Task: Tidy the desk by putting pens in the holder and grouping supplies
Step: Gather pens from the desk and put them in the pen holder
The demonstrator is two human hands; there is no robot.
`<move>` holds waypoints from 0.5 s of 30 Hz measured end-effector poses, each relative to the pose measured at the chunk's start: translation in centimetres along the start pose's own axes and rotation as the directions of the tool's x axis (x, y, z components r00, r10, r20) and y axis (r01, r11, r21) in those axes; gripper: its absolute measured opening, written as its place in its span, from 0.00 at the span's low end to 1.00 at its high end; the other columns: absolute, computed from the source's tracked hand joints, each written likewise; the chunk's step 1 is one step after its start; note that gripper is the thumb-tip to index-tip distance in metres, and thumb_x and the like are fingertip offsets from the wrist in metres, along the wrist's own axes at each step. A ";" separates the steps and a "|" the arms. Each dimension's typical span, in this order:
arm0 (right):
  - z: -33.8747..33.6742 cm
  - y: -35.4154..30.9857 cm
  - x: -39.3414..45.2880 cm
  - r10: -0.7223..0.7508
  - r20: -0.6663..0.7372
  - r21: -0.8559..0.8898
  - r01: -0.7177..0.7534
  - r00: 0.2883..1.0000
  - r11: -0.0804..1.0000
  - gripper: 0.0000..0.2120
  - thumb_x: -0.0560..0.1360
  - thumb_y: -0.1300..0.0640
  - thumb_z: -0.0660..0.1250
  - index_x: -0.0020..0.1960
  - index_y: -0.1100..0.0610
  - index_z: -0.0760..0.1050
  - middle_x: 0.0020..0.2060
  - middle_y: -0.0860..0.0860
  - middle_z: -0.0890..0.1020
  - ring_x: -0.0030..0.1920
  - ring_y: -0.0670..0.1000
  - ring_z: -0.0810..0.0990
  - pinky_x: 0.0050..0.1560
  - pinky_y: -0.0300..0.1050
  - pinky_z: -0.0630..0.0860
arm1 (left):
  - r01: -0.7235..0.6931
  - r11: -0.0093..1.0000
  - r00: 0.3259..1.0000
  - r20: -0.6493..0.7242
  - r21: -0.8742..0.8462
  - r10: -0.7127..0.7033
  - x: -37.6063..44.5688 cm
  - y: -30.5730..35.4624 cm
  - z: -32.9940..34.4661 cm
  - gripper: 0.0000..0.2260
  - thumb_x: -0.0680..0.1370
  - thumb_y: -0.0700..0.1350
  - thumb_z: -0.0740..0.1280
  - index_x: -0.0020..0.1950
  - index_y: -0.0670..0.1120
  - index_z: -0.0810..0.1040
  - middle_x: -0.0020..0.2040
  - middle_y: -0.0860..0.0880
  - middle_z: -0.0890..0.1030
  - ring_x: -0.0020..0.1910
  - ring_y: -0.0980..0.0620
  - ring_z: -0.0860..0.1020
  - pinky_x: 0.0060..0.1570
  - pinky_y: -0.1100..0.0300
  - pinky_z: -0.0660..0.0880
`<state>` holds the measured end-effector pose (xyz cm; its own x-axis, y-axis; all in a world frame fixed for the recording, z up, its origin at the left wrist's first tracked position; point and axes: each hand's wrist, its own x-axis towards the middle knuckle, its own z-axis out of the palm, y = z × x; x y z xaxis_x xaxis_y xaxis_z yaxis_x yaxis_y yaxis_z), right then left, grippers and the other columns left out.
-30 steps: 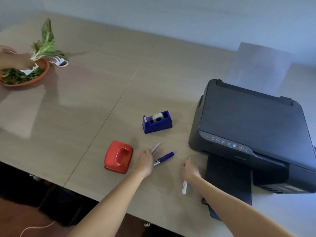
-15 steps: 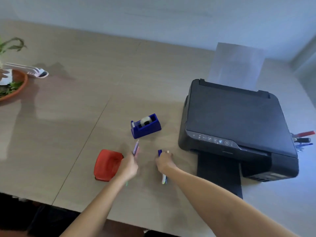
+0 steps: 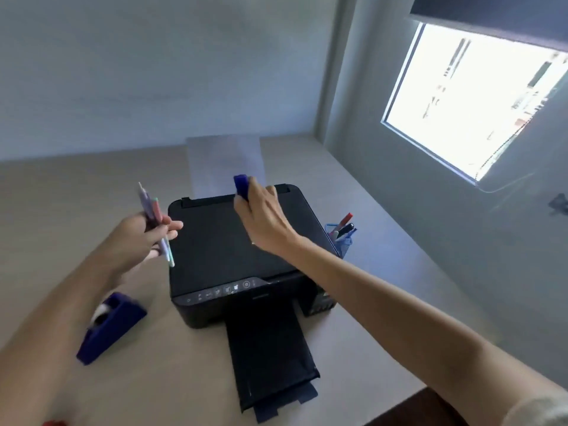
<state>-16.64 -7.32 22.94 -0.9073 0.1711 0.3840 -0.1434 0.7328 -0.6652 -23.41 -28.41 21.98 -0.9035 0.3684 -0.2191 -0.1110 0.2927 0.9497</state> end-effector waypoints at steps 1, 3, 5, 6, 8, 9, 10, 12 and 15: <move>-2.2 2.0 0.7 0.081 -0.048 0.015 -0.080 0.996 0.997 0.07 0.77 0.58 0.53 0.42 0.58 0.60 0.30 0.52 0.69 0.37 0.56 0.65 0.43 0.51 0.64 | -0.015 0.999 1.000 0.012 -0.036 0.015 1.0 1.5 1.7 0.06 0.81 0.35 0.58 0.55 0.39 0.73 0.58 0.43 0.78 0.59 0.45 0.76 0.63 0.45 0.71; -6.3 6.5 1.8 0.249 -0.117 0.102 -0.238 0.961 0.966 0.04 0.75 0.60 0.53 0.43 0.56 0.58 0.29 0.53 0.68 0.37 0.57 0.69 0.38 0.49 0.69 | -0.046 0.993 0.998 0.036 -0.109 0.050 3.2 3.9 6.0 0.06 0.80 0.33 0.60 0.46 0.41 0.73 0.53 0.41 0.78 0.55 0.42 0.77 0.60 0.46 0.74; -9.8 10.7 2.1 0.392 -0.168 0.193 -0.360 0.904 0.913 0.06 0.74 0.62 0.53 0.45 0.53 0.56 0.32 0.57 0.71 0.29 0.57 0.72 0.28 0.42 0.71 | -0.080 0.988 0.994 0.063 -0.132 0.089 5.1 5.8 10.3 0.09 0.78 0.31 0.63 0.41 0.42 0.74 0.46 0.42 0.79 0.49 0.43 0.79 0.54 0.49 0.80; -11.0 12.4 2.1 0.451 -0.194 0.239 -0.404 0.871 0.883 0.07 0.75 0.63 0.53 0.47 0.53 0.56 0.34 0.58 0.72 0.26 0.55 0.70 0.22 0.37 0.68 | -0.084 0.988 0.992 0.078 -0.126 0.095 5.8 6.5 12.1 0.09 0.77 0.30 0.64 0.40 0.42 0.75 0.44 0.42 0.79 0.47 0.44 0.80 0.52 0.49 0.80; -13.2 15.9 1.8 0.539 -0.251 0.312 -0.460 0.804 0.832 0.06 0.76 0.63 0.53 0.49 0.54 0.57 0.36 0.55 0.72 0.26 0.51 0.66 0.18 0.35 0.64 | -0.081 0.992 0.990 0.111 -0.099 0.092 7.7 7.6 16.6 0.08 0.75 0.30 0.67 0.40 0.41 0.76 0.43 0.41 0.80 0.44 0.45 0.81 0.50 0.48 0.80; -13.8 17.5 1.6 0.574 -0.266 0.341 -0.481 0.774 0.808 0.05 0.77 0.63 0.53 0.50 0.54 0.59 0.35 0.53 0.72 0.27 0.50 0.66 0.21 0.36 0.66 | -0.074 0.993 0.989 0.121 -0.090 0.085 8.6 8.0 18.8 0.08 0.75 0.30 0.67 0.40 0.41 0.76 0.43 0.40 0.80 0.45 0.44 0.81 0.50 0.47 0.80; -14.1 19.5 1.5 0.612 -0.270 0.380 -0.502 0.743 0.777 0.03 0.78 0.62 0.54 0.50 0.55 0.61 0.34 0.51 0.71 0.29 0.50 0.67 0.25 0.39 0.67 | -0.060 0.995 0.989 0.130 -0.083 0.071 9.6 8.3 20.9 0.08 0.74 0.30 0.68 0.40 0.41 0.76 0.43 0.39 0.80 0.46 0.42 0.81 0.51 0.45 0.80; -14.7 23.0 1.6 0.684 -0.243 0.498 -0.516 0.688 0.697 0.02 0.78 0.62 0.55 0.48 0.58 0.65 0.33 0.48 0.72 0.35 0.51 0.70 0.34 0.43 0.67 | -0.022 0.996 0.988 0.148 -0.081 0.034 11.6 8.4 25.0 0.08 0.74 0.30 0.69 0.39 0.42 0.75 0.43 0.39 0.79 0.49 0.40 0.80 0.53 0.42 0.79; -14.6 27.4 2.2 0.767 -0.143 0.671 -0.508 0.625 0.540 0.04 0.79 0.61 0.58 0.46 0.58 0.68 0.36 0.48 0.76 0.43 0.51 0.74 0.44 0.44 0.70 | 0.052 0.997 0.986 0.160 -0.052 -0.043 14.8 7.5 30.1 0.10 0.74 0.30 0.68 0.38 0.43 0.75 0.45 0.38 0.79 0.50 0.41 0.79 0.56 0.39 0.78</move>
<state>-16.79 22.74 14.93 -0.6207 0.7635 -0.1783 0.1188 -0.1333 -0.9839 -25.12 5.83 19.08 -0.8200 0.4917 -0.2929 -0.1795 0.2649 0.9474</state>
